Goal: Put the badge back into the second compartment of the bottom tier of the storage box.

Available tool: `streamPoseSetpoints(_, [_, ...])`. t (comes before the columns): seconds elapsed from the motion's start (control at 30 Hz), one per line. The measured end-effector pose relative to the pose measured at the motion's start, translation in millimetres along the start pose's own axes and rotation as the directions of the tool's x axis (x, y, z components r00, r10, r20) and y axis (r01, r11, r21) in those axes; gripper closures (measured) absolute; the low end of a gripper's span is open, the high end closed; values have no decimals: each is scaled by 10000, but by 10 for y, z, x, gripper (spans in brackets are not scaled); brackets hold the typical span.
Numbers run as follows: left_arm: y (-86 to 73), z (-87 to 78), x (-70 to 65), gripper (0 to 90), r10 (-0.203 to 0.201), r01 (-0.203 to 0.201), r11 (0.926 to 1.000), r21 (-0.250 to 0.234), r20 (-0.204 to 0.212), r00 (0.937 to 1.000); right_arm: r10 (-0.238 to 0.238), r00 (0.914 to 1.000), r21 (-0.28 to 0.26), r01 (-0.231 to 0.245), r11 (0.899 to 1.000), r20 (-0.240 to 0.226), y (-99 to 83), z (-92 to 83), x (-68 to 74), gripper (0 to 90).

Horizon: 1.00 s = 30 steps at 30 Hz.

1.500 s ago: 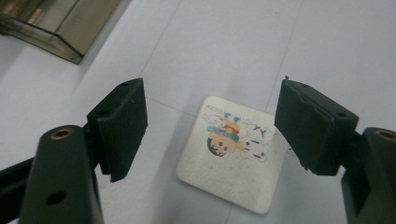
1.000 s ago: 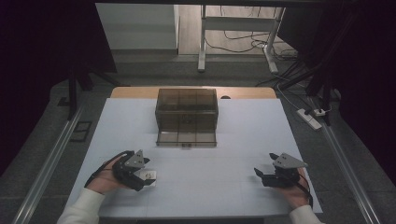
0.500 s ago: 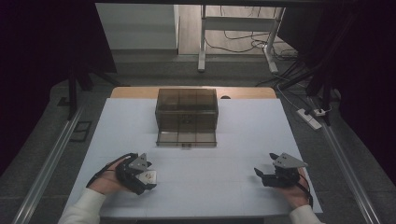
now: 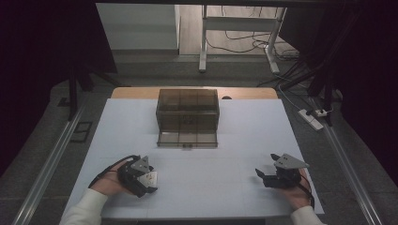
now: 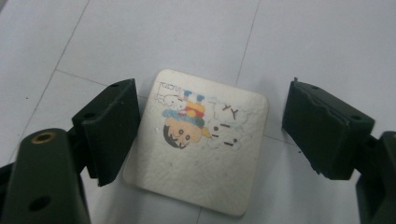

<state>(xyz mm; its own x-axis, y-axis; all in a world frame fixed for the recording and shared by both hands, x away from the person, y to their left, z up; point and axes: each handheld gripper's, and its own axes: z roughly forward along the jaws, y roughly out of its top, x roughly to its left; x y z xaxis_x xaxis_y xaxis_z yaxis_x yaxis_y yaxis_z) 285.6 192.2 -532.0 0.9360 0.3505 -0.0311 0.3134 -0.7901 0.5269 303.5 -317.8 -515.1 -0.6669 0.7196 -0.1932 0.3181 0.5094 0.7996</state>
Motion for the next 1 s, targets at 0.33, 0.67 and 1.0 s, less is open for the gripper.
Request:
streamPoseSetpoints(0.33, [-24, -23, -13, 327, 152, -154, 9998, -107, -123, 9998, -25, 10000, 12, 25, 10000, 1, 0, 2, 1, 157])
streamPoseSetpoints(0.67, [-6, -47, -40, 329, 441, -452, 9982, -402, -270, 9987, 1, 10000, -21, -1, 10000, 33, 0, -3, -1, 157])
streamPoseSetpoints(1.0, [-2, -138, -5, 329, -58, -20, 9922, -1244, -618, 9981, -16, 10000, -27, 17, 10000, 40, 1, -4, 0, 157])
